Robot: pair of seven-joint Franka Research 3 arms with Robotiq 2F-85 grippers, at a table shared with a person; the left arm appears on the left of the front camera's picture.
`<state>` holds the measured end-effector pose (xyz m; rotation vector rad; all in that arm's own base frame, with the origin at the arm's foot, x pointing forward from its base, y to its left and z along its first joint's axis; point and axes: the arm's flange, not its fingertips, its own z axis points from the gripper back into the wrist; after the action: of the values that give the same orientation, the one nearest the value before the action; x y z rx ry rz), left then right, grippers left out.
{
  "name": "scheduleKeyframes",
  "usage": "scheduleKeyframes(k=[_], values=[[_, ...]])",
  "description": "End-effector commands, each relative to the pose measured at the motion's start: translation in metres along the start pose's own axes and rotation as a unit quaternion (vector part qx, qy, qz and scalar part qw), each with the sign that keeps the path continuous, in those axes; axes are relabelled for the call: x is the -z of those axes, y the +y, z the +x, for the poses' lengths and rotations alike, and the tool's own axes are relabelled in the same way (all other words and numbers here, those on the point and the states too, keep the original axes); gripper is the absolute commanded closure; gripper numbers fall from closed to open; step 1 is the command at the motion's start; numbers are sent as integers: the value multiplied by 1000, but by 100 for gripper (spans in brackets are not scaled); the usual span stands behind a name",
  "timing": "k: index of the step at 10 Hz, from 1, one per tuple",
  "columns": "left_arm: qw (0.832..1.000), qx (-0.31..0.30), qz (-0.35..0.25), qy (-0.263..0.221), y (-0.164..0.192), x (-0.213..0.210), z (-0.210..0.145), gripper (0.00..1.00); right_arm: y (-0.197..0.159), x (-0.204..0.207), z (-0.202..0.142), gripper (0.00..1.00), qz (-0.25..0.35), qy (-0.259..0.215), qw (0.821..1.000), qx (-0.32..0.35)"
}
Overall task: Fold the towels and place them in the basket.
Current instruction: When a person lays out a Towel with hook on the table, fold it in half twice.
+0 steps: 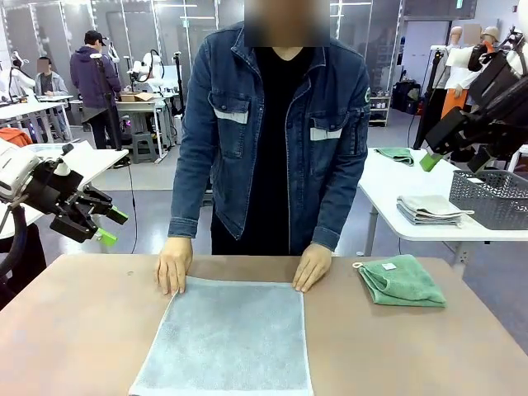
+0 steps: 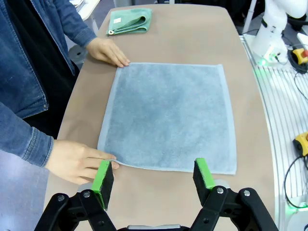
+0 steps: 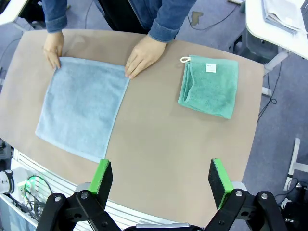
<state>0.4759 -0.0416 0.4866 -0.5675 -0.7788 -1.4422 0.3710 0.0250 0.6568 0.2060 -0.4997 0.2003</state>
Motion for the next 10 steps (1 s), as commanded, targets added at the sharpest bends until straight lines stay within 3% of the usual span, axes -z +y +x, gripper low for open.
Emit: scheduleKeyframes(k=[1, 8, 10], values=[[1000, 1, 3, -1, 1, 0, 1, 16, 3, 0, 2, 0, -1, 0, 1000, 7], [1000, 1, 3, -1, 1, 0, 1, 16, 3, 0, 2, 0, -1, 0, 1000, 7], [1000, 14, 3, 20, -4, 1, 16, 15, 11, 2, 5, 0, -2, 16, 999, -35]])
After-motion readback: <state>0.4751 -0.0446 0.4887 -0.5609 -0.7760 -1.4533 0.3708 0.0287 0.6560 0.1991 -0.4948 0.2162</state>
